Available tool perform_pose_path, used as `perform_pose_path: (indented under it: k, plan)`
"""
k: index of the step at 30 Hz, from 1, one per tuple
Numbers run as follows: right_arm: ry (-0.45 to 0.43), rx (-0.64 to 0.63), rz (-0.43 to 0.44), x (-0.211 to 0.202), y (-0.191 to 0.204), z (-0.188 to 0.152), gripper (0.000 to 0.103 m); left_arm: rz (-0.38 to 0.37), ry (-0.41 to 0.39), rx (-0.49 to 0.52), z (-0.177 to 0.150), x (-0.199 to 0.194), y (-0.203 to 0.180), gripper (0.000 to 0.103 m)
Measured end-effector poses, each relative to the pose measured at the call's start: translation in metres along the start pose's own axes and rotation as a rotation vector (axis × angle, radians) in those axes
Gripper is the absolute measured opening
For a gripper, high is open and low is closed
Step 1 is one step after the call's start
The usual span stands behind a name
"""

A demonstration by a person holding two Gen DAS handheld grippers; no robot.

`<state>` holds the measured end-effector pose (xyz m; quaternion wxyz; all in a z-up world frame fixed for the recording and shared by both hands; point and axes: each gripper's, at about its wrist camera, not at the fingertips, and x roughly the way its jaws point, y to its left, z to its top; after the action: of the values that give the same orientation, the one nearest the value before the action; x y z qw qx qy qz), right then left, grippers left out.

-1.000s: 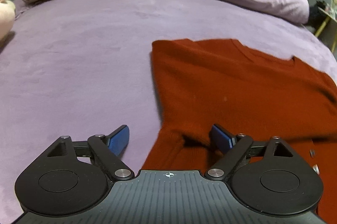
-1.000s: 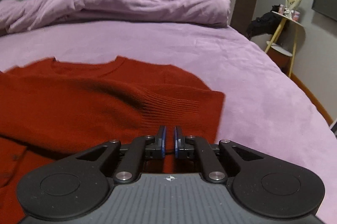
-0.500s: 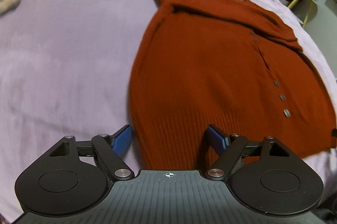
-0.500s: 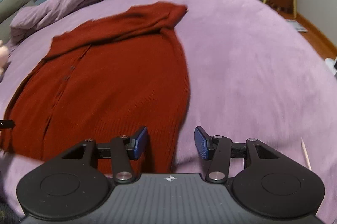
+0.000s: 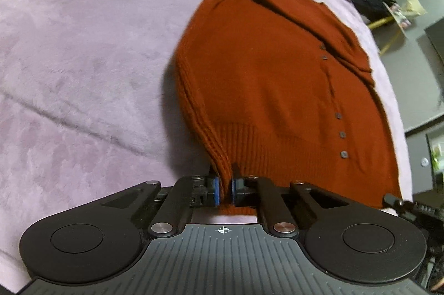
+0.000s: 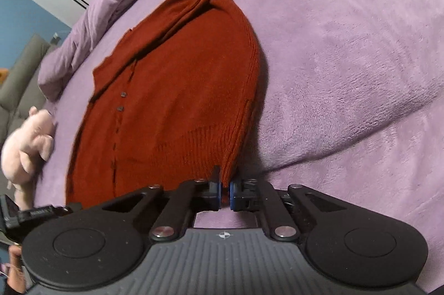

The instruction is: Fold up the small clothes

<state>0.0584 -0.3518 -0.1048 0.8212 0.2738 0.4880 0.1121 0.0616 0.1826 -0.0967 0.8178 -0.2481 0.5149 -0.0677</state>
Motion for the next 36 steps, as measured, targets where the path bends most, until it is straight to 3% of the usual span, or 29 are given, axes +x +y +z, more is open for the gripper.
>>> perform_pose_path:
  k: [3,6,8,11,14,18,21,23,25,30,34,36]
  plan:
    - [-0.006,0.073,0.116,-0.005,-0.005,0.009,0.004,-0.070,-0.089,0.025,0.016,-0.018,-0.011,0.007]
    - [-0.071,0.087,0.182,-0.010,0.003,0.032,0.004,-0.080,-0.206,0.060,0.051,-0.036,-0.027,0.007]
    - [-0.130,0.048,0.163,-0.007,0.016,0.057,0.004,-0.064,-0.265,0.090,0.076,-0.036,-0.042,0.007]
    - [-0.219,-0.041,0.103,0.005,0.041,0.088,0.004,0.031,-0.340,0.170,0.106,-0.018,-0.064,0.007]
    - [-0.284,-0.140,0.001,0.030,0.062,0.111,0.004,0.115,-0.348,0.211,0.129,0.017,-0.078,0.008]
    - [-0.286,-0.235,-0.098,0.065,0.070,0.126,0.005,0.182,-0.312,0.203,0.137,0.054,-0.076,0.011]
    - [-0.352,-0.302,-0.130,0.060,0.069,0.124,0.012,0.150,-0.370,0.189,0.134,0.046,-0.059,0.025]
    - [-0.375,-0.350,-0.143,0.054,0.064,0.121,0.038,0.128,-0.374,0.206,0.133,0.039,-0.046,0.052]
    - [-0.347,-0.403,-0.153,0.056,0.058,0.121,0.042,0.120,-0.323,0.229,0.137,0.046,-0.035,0.053]
    - [-0.248,-0.508,-0.205,0.083,0.060,0.126,0.042,0.136,-0.268,0.246,0.146,0.063,-0.029,0.053]
    - [-0.214,-0.569,-0.226,0.095,0.067,0.124,0.007,0.162,-0.236,0.306,0.149,0.078,-0.036,0.044]
    - [-0.221,-0.607,-0.231,0.095,0.072,0.120,0.005,0.182,-0.231,0.330,0.148,0.080,-0.038,0.026]
